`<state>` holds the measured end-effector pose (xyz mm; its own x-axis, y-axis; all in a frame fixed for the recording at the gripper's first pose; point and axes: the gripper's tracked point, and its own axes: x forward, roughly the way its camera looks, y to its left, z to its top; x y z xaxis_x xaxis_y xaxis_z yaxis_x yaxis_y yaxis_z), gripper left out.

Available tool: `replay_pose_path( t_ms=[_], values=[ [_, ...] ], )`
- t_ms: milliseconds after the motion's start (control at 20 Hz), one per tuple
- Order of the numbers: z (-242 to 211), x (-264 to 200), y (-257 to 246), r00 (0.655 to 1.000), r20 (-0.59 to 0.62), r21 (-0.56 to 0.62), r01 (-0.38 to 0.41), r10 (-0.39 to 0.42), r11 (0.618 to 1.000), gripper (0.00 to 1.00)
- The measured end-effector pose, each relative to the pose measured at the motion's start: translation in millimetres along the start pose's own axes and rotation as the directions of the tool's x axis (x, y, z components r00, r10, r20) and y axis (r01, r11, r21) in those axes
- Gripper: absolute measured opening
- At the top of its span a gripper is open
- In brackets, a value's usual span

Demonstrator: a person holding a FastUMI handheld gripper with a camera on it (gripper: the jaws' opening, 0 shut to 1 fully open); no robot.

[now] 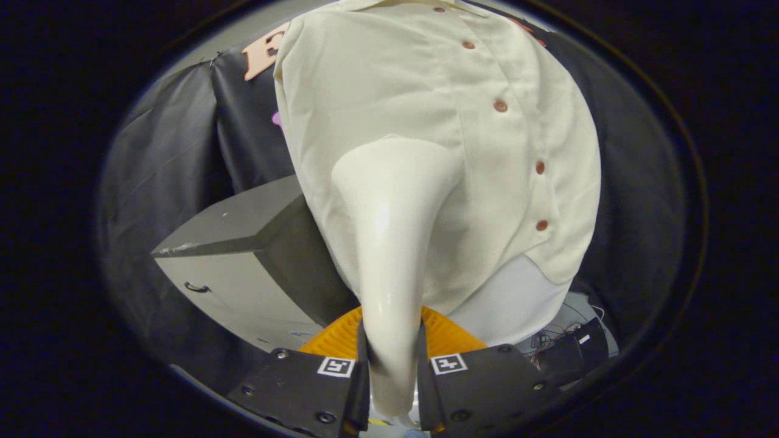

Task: Iron the clothes twice with a garment steamer, once on the left side and once on the right side.

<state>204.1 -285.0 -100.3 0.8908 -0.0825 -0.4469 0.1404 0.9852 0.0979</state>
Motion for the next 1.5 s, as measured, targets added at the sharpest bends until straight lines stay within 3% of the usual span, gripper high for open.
replay_pose_path(
  t_ms=[400, 750, 1100, 1500],
  values=[
    [-100.2, 26.5, -16.4, 0.987, -0.161, 0.004, 0.019, -0.018, 1.0, 0.32],
    [-142.8, 39.0, -21.5, 0.974, -0.224, 0.02, 0.021, -0.016, 1.0, 0.32],
    [-136.4, 0.6, -13.6, 0.975, -0.22, 0.006, -0.016, 0.017, 1.0, 0.27],
    [-53.6, -98.7, -7.0, 0.989, -0.131, -0.076, -0.072, 0.062, 0.995, 0.27]
  ],
)
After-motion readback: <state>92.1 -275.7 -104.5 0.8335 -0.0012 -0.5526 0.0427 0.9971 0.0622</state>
